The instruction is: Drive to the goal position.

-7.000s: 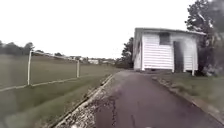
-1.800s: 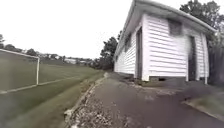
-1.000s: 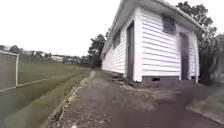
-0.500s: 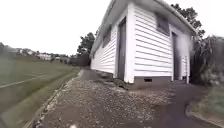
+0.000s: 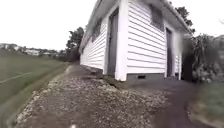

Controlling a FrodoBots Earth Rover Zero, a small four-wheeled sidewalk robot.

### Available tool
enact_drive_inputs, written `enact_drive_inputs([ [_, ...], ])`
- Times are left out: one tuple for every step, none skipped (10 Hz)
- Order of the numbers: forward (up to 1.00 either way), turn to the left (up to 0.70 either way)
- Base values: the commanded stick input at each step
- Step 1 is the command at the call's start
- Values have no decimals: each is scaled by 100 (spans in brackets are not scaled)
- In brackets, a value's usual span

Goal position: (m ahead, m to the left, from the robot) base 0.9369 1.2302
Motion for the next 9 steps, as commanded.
enact_drive_inputs([
  [70,-34],
  [70,-34],
  [70,-34],
  [70,-34],
  [70,-29],
  [70,-24],
  [70,-24],
  [70,-26],
  [70,-29],
])
